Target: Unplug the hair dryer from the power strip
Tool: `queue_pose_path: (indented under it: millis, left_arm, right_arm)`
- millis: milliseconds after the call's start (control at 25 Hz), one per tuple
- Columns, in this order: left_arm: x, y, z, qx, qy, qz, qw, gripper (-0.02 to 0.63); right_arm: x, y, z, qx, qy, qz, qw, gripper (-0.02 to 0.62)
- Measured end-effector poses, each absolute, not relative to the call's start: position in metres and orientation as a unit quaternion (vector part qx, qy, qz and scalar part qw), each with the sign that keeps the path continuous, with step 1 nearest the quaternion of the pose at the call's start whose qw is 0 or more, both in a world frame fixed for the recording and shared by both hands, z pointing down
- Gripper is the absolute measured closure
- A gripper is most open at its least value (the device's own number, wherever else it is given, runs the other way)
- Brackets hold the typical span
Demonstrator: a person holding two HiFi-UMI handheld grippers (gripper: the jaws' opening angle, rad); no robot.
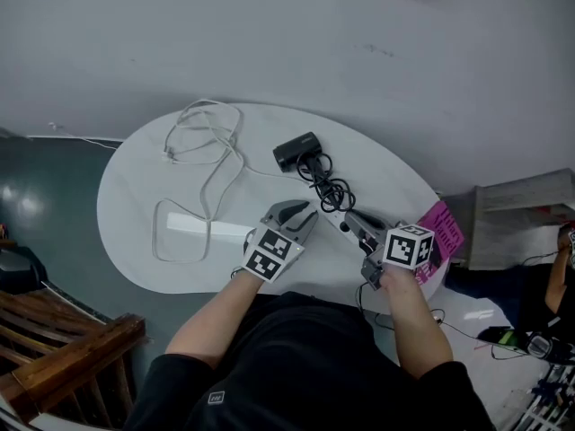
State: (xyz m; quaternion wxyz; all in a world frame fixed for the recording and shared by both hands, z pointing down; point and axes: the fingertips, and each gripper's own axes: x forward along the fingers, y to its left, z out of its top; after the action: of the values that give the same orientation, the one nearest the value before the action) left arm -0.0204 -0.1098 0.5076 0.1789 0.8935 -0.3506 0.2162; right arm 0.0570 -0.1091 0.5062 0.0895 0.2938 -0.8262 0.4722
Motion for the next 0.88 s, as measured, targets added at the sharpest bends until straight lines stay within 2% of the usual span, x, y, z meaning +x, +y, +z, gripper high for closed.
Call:
queue_pose_path:
  millis: [520, 880]
  left_arm:
    - [-0.083, -0.077, 0.492, 0.881, -0.379, 0.194, 0.205, 0.523]
    - [-0.123, -0.069, 0.467, 0.871, -0.420, 0.130, 0.219, 0.525]
  right_arm:
    - [0.070, -0.134, 0.545, 0.374, -0.783, 0.489, 0.082, 0.552]
    - [0.090, -0.129, 0.544, 0.428, -0.752, 0.499, 0.051, 0.552]
